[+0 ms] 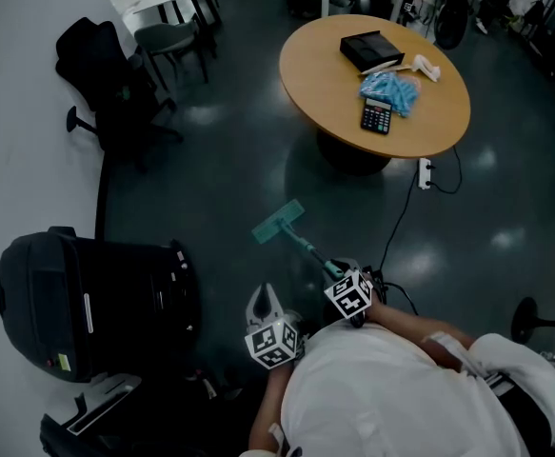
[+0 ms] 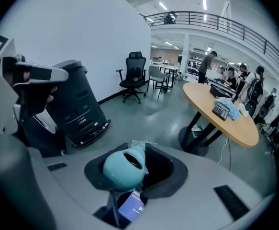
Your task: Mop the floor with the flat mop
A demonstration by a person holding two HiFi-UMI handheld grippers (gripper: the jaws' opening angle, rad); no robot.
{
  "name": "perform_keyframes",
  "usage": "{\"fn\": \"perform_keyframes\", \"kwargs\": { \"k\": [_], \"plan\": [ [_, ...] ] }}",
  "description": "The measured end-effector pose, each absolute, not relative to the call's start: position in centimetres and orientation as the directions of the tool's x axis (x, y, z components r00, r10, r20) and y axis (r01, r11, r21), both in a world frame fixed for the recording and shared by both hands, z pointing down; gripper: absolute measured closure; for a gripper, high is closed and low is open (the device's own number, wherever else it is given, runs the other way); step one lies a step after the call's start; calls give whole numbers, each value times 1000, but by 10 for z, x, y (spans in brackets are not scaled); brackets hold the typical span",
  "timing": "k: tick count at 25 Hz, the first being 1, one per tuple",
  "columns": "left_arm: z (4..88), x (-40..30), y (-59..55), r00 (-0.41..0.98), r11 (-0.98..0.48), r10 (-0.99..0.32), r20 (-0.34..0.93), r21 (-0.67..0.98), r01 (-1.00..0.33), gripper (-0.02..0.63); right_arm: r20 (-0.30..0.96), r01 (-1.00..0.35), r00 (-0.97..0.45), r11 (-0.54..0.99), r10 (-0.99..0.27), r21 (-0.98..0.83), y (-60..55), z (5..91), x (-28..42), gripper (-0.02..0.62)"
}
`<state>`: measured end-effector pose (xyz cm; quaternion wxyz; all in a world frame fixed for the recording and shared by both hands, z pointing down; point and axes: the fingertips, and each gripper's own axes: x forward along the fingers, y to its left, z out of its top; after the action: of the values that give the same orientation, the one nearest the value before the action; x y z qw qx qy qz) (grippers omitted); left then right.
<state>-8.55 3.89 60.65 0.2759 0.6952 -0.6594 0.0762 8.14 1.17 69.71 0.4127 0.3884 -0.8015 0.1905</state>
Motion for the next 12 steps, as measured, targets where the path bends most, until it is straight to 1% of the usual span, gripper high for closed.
{"fn": "perform_keyframes", "kwargs": {
  "k": [7,12],
  "plan": [
    [608,-90,34,115,21,-874,471,274,-961,600,809,-776,-357,631,-467,22,14,699,77,482],
    [609,-94,29,97,40,-875,475,269,-962,600,790,-779,-365,626,-493,30,-12,715,66,482]
  ]
}}
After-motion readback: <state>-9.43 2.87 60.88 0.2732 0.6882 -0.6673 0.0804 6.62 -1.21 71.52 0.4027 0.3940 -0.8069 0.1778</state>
